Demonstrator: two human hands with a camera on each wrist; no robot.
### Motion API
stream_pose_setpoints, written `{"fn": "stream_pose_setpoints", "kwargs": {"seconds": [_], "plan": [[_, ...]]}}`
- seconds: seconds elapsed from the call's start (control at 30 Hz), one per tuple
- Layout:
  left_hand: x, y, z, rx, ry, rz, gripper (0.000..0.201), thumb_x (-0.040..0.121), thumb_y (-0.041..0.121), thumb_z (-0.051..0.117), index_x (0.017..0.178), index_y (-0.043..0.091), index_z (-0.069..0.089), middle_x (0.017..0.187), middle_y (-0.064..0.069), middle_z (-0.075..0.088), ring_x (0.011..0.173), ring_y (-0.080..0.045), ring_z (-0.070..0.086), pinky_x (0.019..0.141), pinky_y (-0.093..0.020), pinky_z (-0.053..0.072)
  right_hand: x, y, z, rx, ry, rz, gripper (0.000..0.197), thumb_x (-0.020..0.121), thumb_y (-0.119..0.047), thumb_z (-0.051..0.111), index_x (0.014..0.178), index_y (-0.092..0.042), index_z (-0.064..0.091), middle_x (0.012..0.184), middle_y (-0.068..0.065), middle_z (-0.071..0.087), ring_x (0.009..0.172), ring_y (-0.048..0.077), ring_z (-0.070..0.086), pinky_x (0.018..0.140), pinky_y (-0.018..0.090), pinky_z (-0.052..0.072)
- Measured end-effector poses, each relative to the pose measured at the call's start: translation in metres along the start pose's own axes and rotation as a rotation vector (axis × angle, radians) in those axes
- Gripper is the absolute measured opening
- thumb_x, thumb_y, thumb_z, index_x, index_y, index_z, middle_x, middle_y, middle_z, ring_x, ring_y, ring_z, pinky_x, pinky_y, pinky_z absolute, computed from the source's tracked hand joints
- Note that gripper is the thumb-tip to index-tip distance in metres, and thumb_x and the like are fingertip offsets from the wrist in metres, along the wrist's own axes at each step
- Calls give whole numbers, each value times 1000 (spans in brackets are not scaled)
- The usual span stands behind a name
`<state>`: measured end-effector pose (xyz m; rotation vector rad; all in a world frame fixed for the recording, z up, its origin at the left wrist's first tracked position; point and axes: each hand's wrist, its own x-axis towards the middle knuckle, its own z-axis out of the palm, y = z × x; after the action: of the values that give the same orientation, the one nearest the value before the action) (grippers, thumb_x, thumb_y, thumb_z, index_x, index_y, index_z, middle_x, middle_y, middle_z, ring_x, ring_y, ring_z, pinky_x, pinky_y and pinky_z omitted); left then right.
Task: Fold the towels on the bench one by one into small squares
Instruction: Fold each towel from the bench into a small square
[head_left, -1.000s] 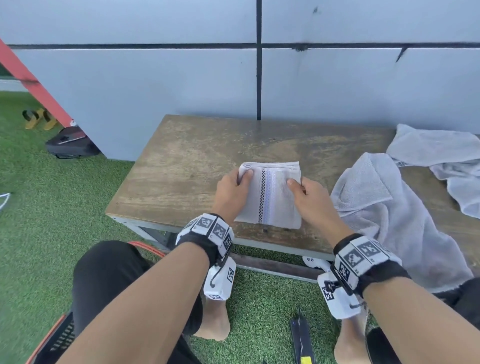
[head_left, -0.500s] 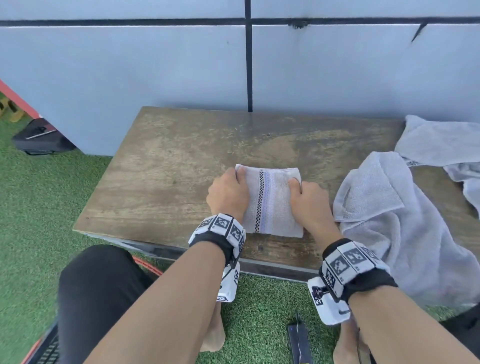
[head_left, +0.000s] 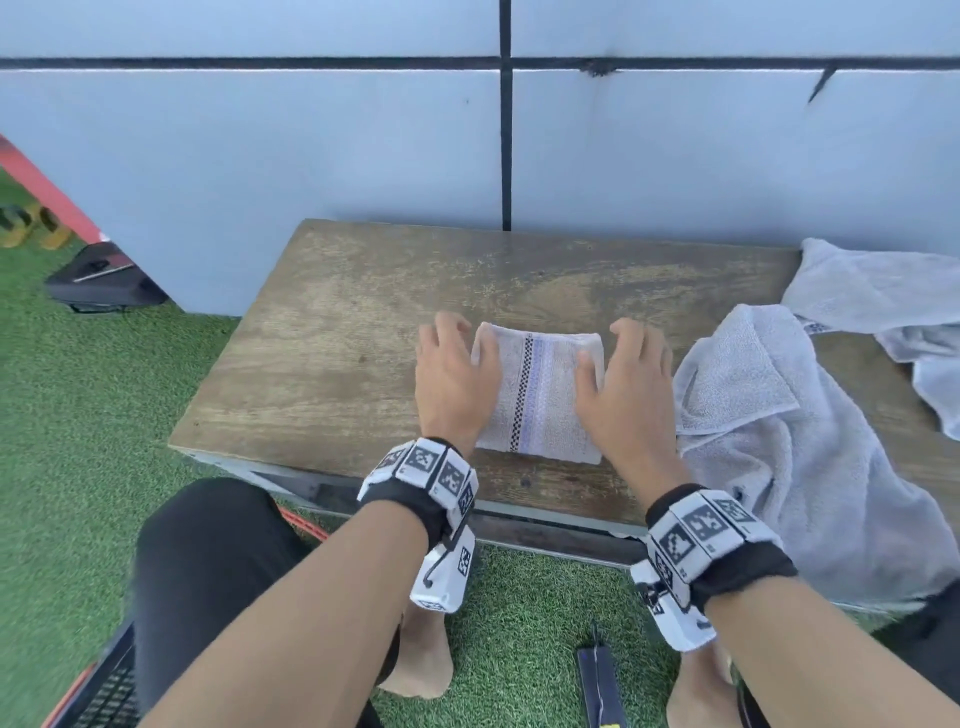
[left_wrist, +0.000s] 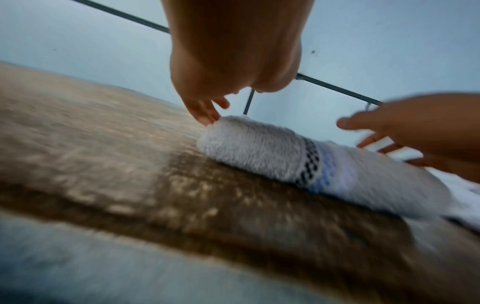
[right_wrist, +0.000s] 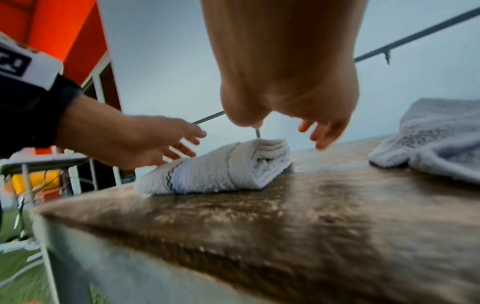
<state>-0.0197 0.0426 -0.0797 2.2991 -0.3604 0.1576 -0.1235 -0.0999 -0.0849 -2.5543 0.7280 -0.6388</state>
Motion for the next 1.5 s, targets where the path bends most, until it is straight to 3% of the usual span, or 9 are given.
{"fn": "stream_pose_setpoints", "kwargs": {"seconds": [0.23,0.43,0.53,0.63,0.73,1.03,1.3,1.4,1.5], "plan": [[-45,-23,-2,398,-297,408,43,95,62,41,128,34,47,142,-4,34,128,-25,31,107,-46,31,-9,1,-1,-284,-410,-282,43,102,-40,32,142,-31,44,152,-2,39,142,21,31,117,49,20],[-38,-23,-16,471,-144,115,43,98,42,50,137,29,41,157,-15,16,140,-36,17,109,-54,27,-5,-23,-21,-446,-280,-274,34,96,-32,37,72,-17,58,78,0,59,77,22,58,94,44,40],[-45,-14,-12,337,-192,105,46,101,43,42,142,25,39,159,-11,19,142,-32,20,108,-52,32,-9,-26,-16,-335,-271,-342,31,98,-32,41,109,-17,65,113,5,63,104,25,57,96,43,43],[-61,-20,-5,357,-407,128,57,104,53,26,156,35,16,167,-2,4,151,-28,10,117,-51,17,-22,-13,-1,-205,-564,-318,52,105,-43,25,155,-29,25,166,-4,14,152,17,12,120,45,21],[-61,-28,-6,426,-472,114,61,103,59,18,158,40,-1,168,4,-10,154,-28,0,121,-51,8,-31,-1,8,-192,-647,-250,57,105,-51,11,158,-38,-3,164,-17,-18,150,3,-20,124,47,2],[-61,-11,-5,454,-403,-180,84,100,62,31,157,3,10,166,-16,5,154,-31,2,124,-49,8,-28,3,11,-128,-658,-65,64,105,-51,15,159,-26,-8,164,2,-25,154,23,-11,125,39,1],[-58,3,-25,229,-433,-190,31,86,43,64,98,14,63,118,-8,56,122,-30,47,106,-45,39,-47,-15,-15,-85,-587,-9,57,103,-36,43,154,-26,20,144,16,29,132,36,31,113,45,27],[-60,7,-41,-104,-526,-202,14,86,21,62,74,16,56,71,1,60,73,-20,61,61,-27,50,-51,-21,-22,32,-597,58,68,95,-30,56,151,-16,20,140,14,33,132,34,31,110,43,28],[-61,22,-67,-315,-553,-210,9,89,8,58,82,14,58,63,4,54,54,-11,48,47,-19,37,-51,-28,-35,229,-613,206,68,96,-32,53,150,-10,17,137,13,43,126,31,43,104,43,38]]}}
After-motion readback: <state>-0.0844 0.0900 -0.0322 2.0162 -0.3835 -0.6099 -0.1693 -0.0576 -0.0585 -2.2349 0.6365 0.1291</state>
